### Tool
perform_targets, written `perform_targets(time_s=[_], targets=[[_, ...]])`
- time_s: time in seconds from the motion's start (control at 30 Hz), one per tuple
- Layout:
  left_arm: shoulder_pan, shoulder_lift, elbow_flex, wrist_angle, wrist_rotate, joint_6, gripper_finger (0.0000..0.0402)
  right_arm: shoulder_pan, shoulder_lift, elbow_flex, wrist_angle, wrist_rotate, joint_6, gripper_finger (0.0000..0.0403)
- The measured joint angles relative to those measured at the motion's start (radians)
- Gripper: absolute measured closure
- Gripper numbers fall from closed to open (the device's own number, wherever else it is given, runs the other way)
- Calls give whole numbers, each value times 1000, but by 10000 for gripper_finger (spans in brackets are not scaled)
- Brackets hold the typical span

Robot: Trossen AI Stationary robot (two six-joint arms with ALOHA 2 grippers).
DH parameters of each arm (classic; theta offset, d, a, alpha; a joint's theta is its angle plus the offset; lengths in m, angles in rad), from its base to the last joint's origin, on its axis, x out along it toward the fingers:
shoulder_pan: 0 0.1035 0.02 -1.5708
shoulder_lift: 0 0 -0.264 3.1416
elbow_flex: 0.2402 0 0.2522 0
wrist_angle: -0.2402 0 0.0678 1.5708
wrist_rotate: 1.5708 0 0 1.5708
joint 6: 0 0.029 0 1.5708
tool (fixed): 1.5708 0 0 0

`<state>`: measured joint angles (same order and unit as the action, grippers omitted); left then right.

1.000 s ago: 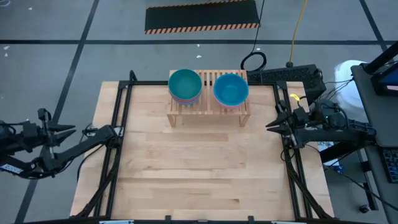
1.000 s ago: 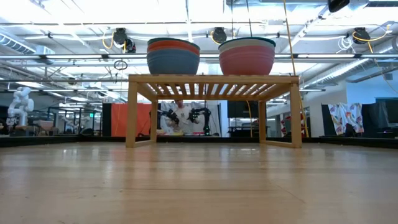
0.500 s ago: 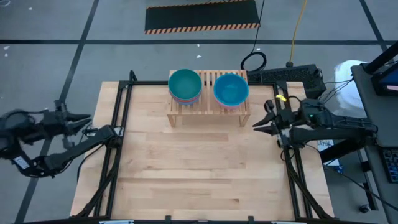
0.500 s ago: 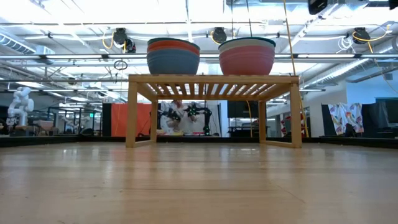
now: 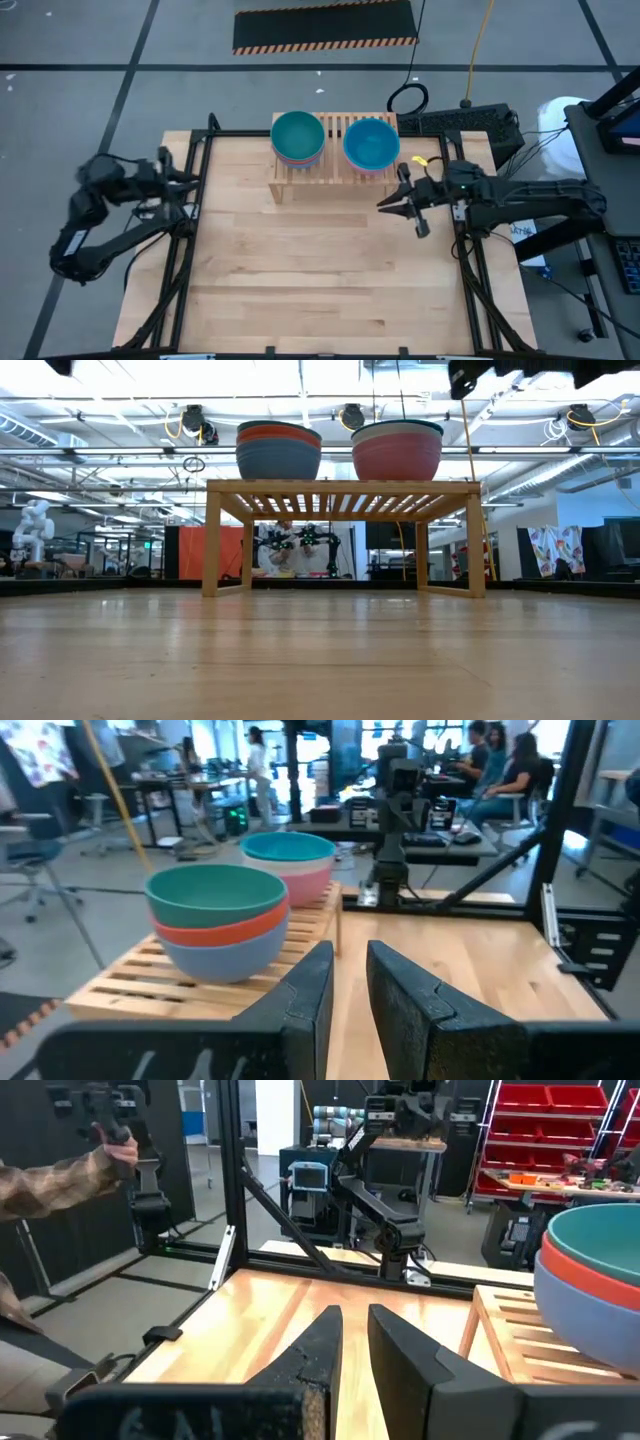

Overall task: Place and stack bowls onto a shelf
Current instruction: Return to Home Position

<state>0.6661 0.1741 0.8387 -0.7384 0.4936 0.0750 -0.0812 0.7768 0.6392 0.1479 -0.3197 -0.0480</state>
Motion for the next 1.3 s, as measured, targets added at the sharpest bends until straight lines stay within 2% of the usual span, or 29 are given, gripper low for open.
perform_targets(time_s=[0.37,0.57,0.8,1.03,1.3], targets=[[-1,0,-259,382,56,-53,330,20,150,0,90,0,-8,358],[-33,1,-368,447,57,-94,330,44,194,0,115,2,-17,358],[-141,1,-440,494,59,-129,330,107,234,0,133,2,-17,358],[-291,0,-509,643,57,-122,330,174,254,-10,147,41,-69,358],[-424,2,-561,642,-28,-99,330,190,219,-214,437,61,-13,358]])
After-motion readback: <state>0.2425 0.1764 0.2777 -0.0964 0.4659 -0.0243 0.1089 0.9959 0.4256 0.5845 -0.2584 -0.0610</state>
